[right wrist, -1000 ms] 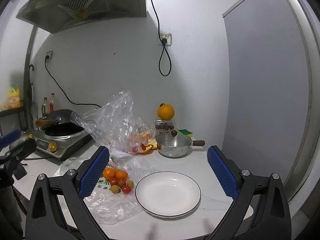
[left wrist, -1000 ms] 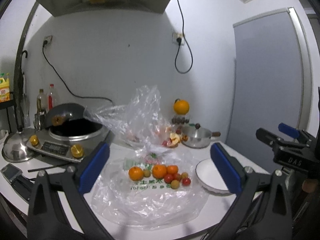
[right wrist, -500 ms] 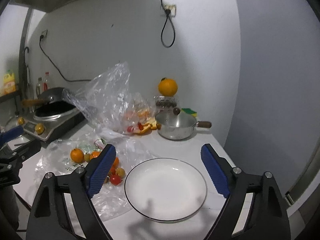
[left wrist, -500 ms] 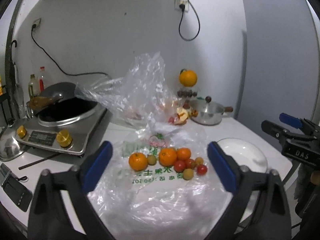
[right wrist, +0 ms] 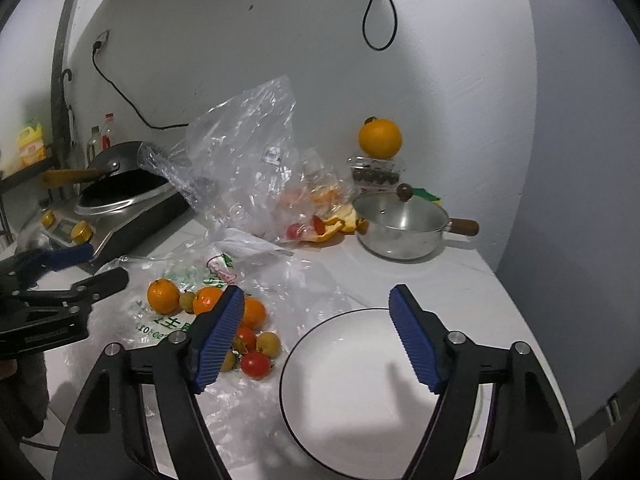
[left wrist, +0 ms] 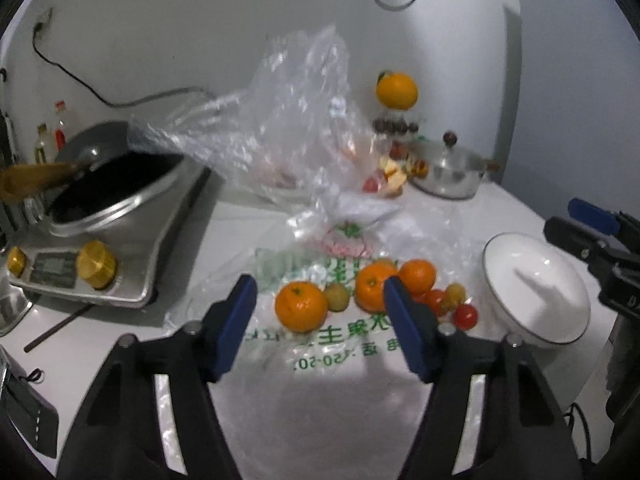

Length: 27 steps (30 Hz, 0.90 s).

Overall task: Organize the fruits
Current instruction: 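Move both grippers toward the oranges on the plastic bag, then grasp an orange with the left gripper while the right gripper grasps another orange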

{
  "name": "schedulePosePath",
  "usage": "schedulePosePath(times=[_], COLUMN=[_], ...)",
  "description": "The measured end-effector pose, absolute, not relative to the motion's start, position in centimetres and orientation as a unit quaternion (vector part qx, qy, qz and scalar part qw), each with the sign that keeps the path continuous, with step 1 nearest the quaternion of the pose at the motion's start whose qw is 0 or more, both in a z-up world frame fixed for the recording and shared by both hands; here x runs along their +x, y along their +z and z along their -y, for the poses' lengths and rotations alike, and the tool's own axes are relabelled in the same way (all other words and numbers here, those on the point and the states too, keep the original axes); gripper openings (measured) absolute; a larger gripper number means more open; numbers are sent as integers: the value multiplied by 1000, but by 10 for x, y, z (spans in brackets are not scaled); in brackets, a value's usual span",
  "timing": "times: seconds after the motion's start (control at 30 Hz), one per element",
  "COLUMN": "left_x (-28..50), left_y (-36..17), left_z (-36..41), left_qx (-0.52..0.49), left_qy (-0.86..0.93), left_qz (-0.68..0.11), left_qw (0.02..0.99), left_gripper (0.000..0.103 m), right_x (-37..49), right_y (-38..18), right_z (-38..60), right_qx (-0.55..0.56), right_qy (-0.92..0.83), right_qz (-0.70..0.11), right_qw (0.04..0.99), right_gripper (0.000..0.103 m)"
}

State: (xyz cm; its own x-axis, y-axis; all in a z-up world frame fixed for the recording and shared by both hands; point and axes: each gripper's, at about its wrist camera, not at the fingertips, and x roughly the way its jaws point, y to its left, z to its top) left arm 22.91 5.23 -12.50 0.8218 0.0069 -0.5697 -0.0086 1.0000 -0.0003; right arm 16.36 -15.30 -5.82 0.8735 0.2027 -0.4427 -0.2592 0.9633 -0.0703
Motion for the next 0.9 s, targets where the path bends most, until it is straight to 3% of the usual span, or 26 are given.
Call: schedulePosePath(times=[0.07, 0.17, 0.3, 0.37, 0.53, 0.6, 0.9], left_x=[241, 256, 275, 284, 296, 299, 298], left_y=[-133, -144, -154, -160, -170, -170, -171], left_z=[-54, -55, -57, -59, -66, -71, -72], left_qx=[1, 5, 6, -6, -9, -14, 7], left_qy=[4, 6, 7, 3, 12, 18, 10], left_qz=[-317, -343, -370, -387, -403, -402, -397], left_qw=[948, 939, 929, 922, 915, 915, 918], left_gripper=[66, 66, 65, 56, 52, 44, 45], right_x=[172, 181, 193, 198, 205, 207, 210], right_y=[-62, -68, -73, -76, -81, -82, -87], right_z=[150, 147, 145, 144, 137, 134, 105], right_qx=[-63, -61, -57, -56, -63, -69, -102], right_qy=[128, 142, 158, 166, 180, 184, 210], right_qz=[-228, -237, -244, -247, -255, -258, -268], right_qw=[963, 959, 955, 953, 948, 946, 935], right_gripper=[72, 59, 58, 58, 57, 57, 57])
